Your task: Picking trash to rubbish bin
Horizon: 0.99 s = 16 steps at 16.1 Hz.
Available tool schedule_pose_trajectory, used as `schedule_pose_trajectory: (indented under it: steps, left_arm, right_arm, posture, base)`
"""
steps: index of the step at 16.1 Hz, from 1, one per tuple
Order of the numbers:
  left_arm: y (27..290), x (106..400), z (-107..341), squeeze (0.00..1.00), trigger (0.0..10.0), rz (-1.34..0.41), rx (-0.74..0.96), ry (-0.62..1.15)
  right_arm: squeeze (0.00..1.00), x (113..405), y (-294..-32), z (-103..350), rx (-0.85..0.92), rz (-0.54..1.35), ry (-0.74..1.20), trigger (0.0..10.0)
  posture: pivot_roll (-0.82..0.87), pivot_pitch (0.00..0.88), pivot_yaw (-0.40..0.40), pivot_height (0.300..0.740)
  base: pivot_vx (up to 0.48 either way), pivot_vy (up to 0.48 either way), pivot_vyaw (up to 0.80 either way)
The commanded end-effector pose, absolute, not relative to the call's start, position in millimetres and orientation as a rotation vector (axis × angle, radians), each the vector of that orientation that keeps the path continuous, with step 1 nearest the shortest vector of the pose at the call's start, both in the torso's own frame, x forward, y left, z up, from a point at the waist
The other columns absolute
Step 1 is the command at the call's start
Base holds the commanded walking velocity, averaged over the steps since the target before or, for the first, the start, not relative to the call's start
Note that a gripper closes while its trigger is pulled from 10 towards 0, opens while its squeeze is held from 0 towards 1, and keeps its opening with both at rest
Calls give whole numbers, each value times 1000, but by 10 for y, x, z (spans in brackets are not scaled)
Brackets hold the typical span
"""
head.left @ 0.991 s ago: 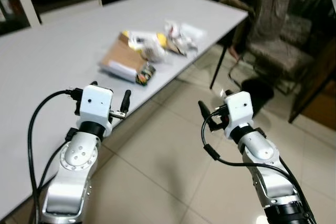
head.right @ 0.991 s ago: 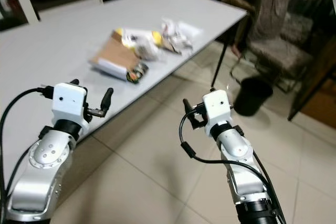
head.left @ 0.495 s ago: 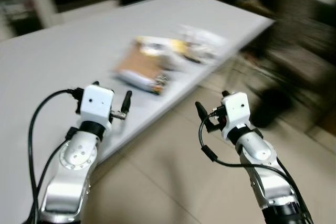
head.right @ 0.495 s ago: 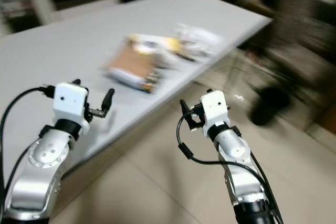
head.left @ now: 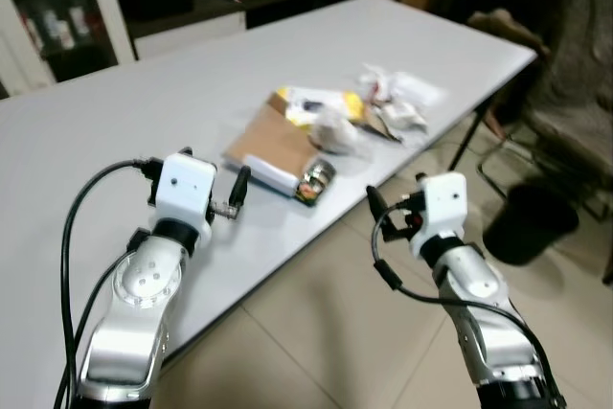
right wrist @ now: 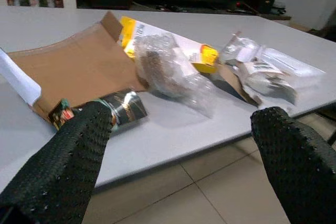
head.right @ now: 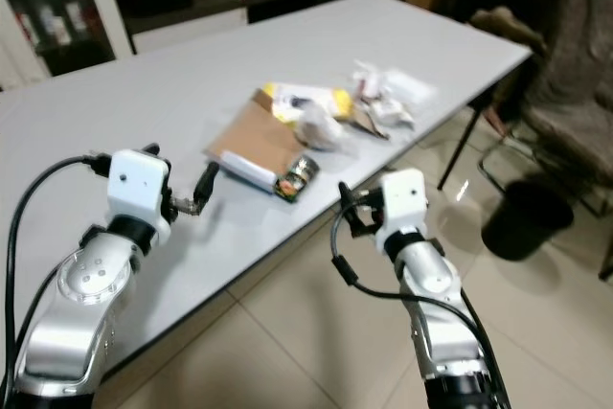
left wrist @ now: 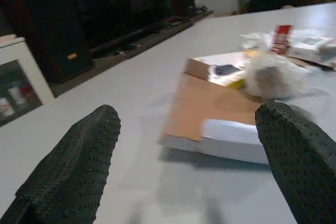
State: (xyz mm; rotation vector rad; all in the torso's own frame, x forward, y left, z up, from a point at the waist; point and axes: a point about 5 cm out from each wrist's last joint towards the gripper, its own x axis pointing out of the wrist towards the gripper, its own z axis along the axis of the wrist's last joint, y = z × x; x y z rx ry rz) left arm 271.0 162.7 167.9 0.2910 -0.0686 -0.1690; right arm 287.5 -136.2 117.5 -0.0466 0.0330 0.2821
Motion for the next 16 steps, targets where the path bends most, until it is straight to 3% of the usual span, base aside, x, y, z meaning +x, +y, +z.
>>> schedule_pose_trajectory:
  steps: [1,7,10,11,12,13,14,16]
  left_arm:
    - [1664,2713,1673,0,10000,-171,294,-60]
    - [1680,2721,1659,0,10000,-160,286,-44]
    - [1660,2719,1633,0,10000,-204,216,-10]
    - [1638,2710,1642,141,10000,-255,186,-14]
    - [1624,2706,1645,141,10000,-283,162,-14]
    - [1571,2700,1717,1000,10000,-397,88,-50]
    - [1562,2698,1737,1000,10000,-425,77,-60]
    - [1616,2750,1782,1000,10000,-598,219,-81]
  right_arm:
    - [0,2854,-1308,1207,-33,294,25,10000]
    - [0,2800,-1262,1197,-31,333,26,10000]
    - [0,2788,-1260,1202,-25,351,26,10000]
    - [0,2785,-1268,1201,-24,351,27,10000]
    - [0,2784,-1271,1200,-23,351,27,10000]
    - [0,2784,-1277,1200,-23,351,30,10000]
    - [0,2785,-1277,1201,-22,351,30,10000]
    - [0,2797,-1265,1218,-21,371,23,10000]
  posture:
    - [6,22,-51,740]
    - [7,26,-57,740]
    - [8,28,-61,740]
    - [8,29,-61,740]
    - [7,29,-62,740]
    - [8,30,-64,740]
    - [9,29,-65,740]
    - [7,29,-67,740]
  base:
    - [368,0,0]
    - [329,0,-71]
    - [0,0,0]
    - [0,0,0]
    - [0,0,0]
    - [0,0,0]
    - [0,0,0]
    - [0,0,0]
